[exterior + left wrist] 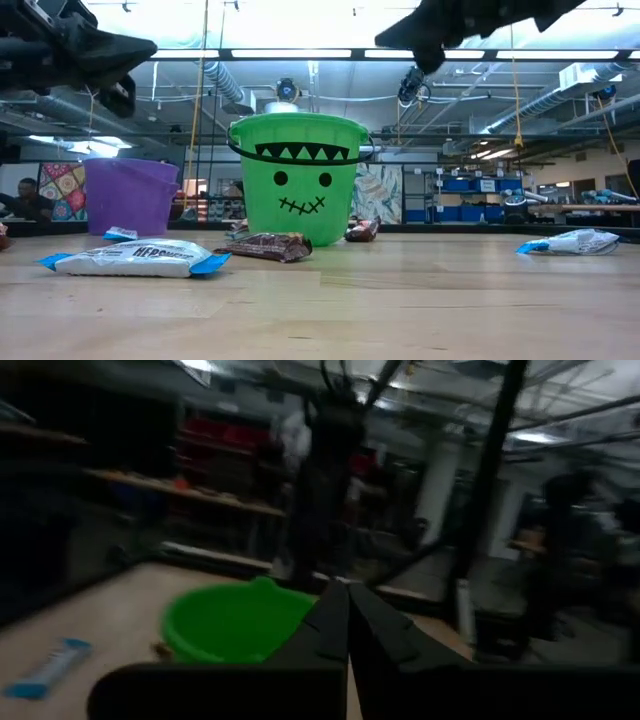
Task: Sort candy by brand, put in halloween buckets
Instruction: Put the white chocolate bar into the violet bucket
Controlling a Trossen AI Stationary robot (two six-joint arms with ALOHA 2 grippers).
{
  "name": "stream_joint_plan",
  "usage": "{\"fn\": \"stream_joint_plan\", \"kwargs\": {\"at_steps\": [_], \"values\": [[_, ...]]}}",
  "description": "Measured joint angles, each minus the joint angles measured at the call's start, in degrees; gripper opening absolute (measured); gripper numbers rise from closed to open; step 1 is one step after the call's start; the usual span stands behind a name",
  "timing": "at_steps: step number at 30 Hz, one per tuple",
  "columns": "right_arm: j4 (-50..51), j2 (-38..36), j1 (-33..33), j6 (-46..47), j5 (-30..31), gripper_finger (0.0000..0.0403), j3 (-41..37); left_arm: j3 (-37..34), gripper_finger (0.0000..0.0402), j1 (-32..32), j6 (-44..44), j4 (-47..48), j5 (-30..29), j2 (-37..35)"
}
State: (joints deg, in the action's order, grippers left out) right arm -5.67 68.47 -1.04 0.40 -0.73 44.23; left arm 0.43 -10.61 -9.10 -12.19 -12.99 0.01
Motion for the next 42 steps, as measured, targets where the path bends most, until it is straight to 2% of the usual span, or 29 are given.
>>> {"fn": "stream_joint_plan", "kwargs": {"at_steps": [6, 10, 14, 17, 22, 25, 27, 36, 42], "values": [[0.1, 2.8, 2.1, 0.9, 1.7, 0.0024, 0.0, 0.0, 0.0006, 0.0, 10.5, -6.7, -1.1, 0.0], [-1.6, 1.2, 3.7, 2.6, 4.4, 0.0024, 0.0, 0.0, 0.0006, 0.0, 10.0, -8.8, -1.0, 0.0], [-2.8, -2.0, 5.0, -0.2, 9.6, 0.0024, 0.2, 0.0, 0.0006, 0.0, 5.0, -8.7, -0.7, 0.0], [-1.9, -3.4, 5.4, -2.6, 12.1, 0.0024, 2.2, 0.0, 0.0006, 0.1, 4.7, -10.6, -0.7, 0.0], [1.1, -2.8, 5.4, -6.6, 12.2, 0.0024, 7.3, 0.1, 0.0006, 0.1, 12.1, -15.9, -2.3, 0.0], [6.2, -1.8, 5.2, -8.0, 12.8, 0.0024, 10.4, 2.5, 0.0006, 0.1, 13.5, -11.3, -9.2, 1.2], [10.1, -1.1, 4.6, -8.1, 13.5, 0.0024, 12.4, 5.2, 0.0006, 0.1, 14.3, -6.7, -11.5, 2.8], [22.4, 1.8, 3.1, -7.3, 14.6, 0.0024, 15.0, 21.9, 0.0009, 0.1, 22.1, 12.6, -14.2, 16.9], [36.0, 5.3, 4.8, 3.5, 12.8, 0.0024, 15.0, 31.1, 0.0042, 0.1, 25.9, 19.0, -15.3, 24.9]]}}
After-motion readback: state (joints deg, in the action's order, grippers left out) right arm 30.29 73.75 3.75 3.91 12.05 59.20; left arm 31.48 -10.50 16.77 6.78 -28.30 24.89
